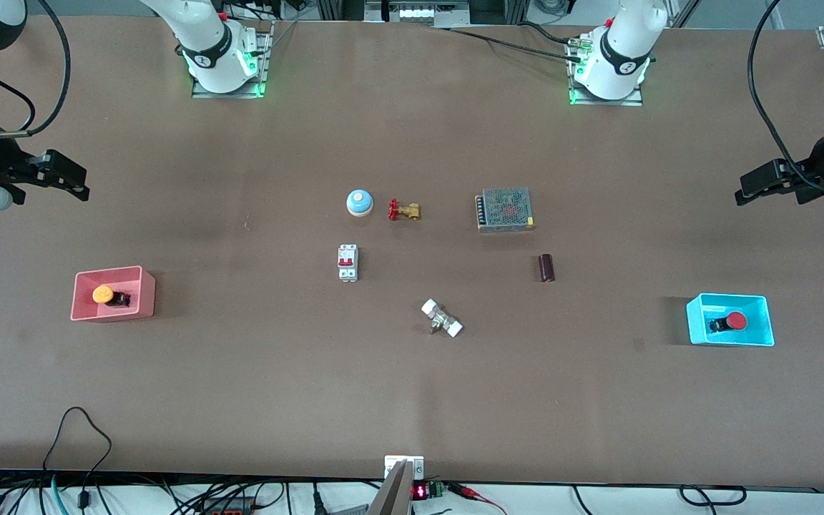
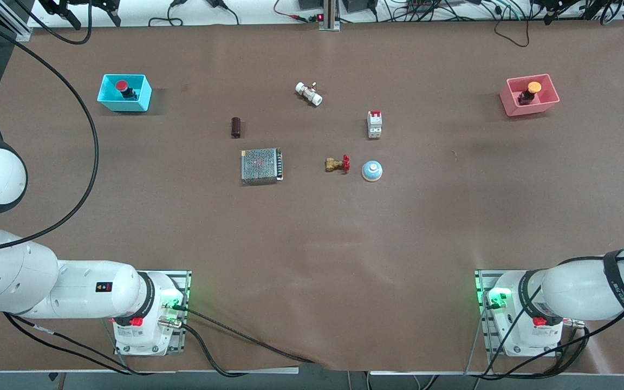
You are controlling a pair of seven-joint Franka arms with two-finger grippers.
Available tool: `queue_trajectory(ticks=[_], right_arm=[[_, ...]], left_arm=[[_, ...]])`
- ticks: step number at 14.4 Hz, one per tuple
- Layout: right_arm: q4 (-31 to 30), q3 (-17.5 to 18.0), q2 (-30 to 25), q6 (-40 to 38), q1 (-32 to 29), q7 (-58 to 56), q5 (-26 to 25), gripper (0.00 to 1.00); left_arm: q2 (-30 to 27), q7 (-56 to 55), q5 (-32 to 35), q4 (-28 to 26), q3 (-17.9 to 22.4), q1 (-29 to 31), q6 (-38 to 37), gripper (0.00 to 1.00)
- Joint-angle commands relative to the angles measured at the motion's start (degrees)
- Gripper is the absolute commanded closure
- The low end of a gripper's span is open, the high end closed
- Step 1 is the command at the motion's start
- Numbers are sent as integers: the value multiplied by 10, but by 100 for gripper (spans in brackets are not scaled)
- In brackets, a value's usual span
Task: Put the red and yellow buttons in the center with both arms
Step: 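Lower the right gripper to the pink tray while the left gripper reaches the cyan tray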
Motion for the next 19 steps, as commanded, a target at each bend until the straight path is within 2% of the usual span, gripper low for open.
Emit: queue_trajectory(ticks=[1,4,7,9,13,17,19], right_arm=[[0,-1,-2,-9,-3,1,10,0],[0,-1,-1,-8,-3,2,10,0],[1,-1,19,-7,-4,1,13,0],[1,0,40,-7,-1,2,11,0],[2,-1,107,5,-7,-1,11,0],[-31,3,147,114,-53,-15,11,0],[-39,2,166,157,-69,-22,8,0]], left_arm=[[-24,-5,10,-26,-4,1,0,0],[-13,1,10,-24,-3,2,3,0],[28,4,10,-19,3,5,6,0],[72,5,9,-7,5,24,14,0],[207,5,9,83,7,52,22,0],[316,22,8,141,6,81,45,0],[345,56,7,141,6,95,91,0]])
